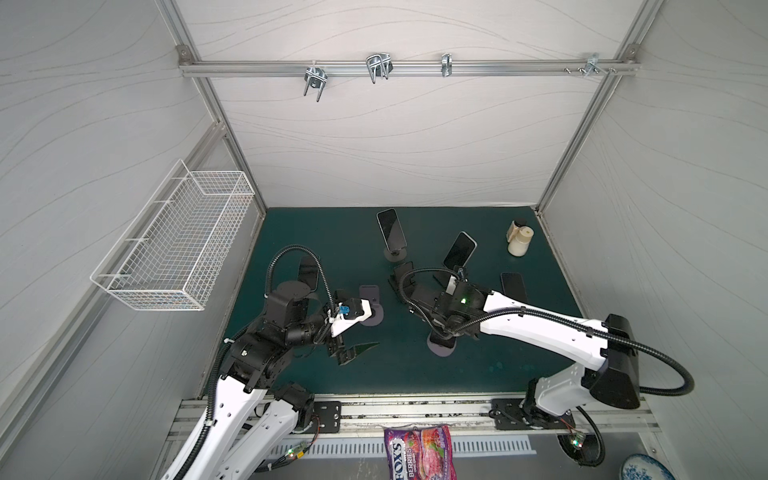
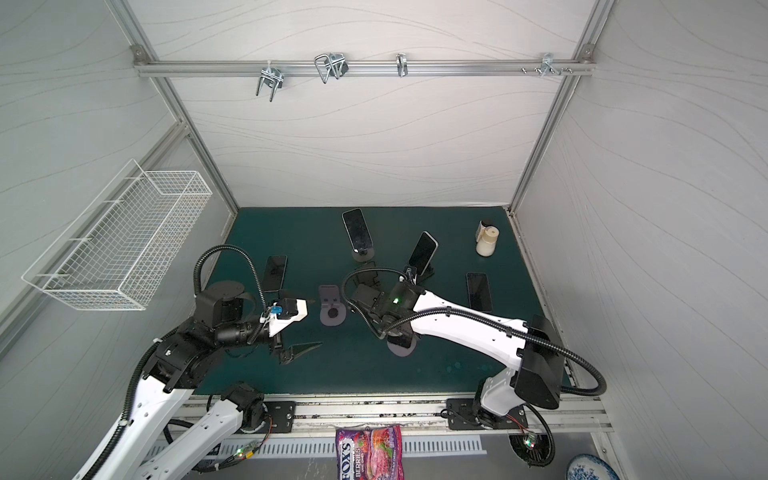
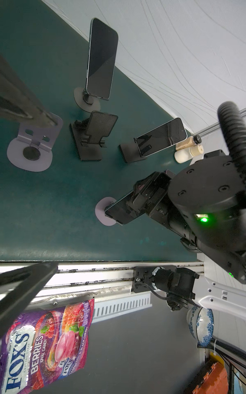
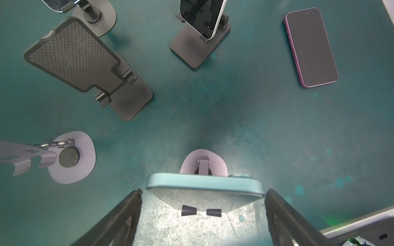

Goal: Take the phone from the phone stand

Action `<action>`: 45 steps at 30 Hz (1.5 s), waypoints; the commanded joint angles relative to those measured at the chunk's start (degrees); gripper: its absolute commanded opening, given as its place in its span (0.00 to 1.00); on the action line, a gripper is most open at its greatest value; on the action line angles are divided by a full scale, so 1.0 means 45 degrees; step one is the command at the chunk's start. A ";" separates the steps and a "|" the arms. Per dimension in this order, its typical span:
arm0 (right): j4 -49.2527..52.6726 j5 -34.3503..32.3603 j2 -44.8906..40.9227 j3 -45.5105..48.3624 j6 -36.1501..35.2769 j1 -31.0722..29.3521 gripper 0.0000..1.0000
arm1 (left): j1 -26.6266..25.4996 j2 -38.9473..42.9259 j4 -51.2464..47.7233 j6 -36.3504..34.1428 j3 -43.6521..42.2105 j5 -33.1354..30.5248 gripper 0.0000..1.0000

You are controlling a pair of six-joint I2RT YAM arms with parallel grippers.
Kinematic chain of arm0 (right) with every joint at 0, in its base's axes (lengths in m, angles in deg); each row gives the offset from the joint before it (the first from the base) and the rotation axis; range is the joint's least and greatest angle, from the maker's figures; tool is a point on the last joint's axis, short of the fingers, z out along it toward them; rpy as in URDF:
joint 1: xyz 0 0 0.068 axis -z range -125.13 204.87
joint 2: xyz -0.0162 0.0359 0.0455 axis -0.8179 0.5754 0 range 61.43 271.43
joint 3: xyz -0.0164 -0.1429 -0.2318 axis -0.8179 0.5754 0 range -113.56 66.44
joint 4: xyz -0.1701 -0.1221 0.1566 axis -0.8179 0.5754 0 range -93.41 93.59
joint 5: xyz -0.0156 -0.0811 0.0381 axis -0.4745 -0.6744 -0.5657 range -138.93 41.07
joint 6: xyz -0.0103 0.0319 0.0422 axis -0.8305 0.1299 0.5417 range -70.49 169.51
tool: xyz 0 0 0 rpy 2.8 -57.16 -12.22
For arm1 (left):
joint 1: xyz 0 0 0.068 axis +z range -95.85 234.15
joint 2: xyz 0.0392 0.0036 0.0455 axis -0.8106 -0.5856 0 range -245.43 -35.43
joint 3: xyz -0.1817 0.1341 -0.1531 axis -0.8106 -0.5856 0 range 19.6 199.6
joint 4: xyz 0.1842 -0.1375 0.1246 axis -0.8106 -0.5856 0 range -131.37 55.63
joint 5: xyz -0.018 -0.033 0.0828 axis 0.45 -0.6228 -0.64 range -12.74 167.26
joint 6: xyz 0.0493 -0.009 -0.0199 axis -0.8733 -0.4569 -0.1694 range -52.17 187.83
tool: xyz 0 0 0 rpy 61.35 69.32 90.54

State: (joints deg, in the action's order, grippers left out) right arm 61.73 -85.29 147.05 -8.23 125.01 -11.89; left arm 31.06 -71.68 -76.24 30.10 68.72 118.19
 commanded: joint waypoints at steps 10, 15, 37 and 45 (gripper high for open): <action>0.0171 0.0199 0.0365 0.0027 0.0345 0.0090 0.91 | -0.0064 0.0726 -0.0381 -0.0449 0.0353 0.0018 0.99; 0.0298 0.0158 0.0364 0.0205 0.0779 0.0090 0.88 | -0.0064 0.0847 -0.0606 -0.0481 0.0313 -0.0013 0.99; -0.0293 0.0423 0.0455 0.0691 0.1171 0.0290 0.82 | -0.0064 0.1198 -0.1018 -0.0625 0.0180 -0.0032 0.99; -0.0667 0.0529 0.0428 0.0910 0.1140 0.0324 0.80 | -0.0064 0.1126 -0.0909 -0.0559 0.0236 -0.0032 0.99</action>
State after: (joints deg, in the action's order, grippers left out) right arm 58.41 -82.89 148.71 -4.54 128.18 -10.71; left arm 31.06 -66.70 -81.42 28.89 68.70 117.95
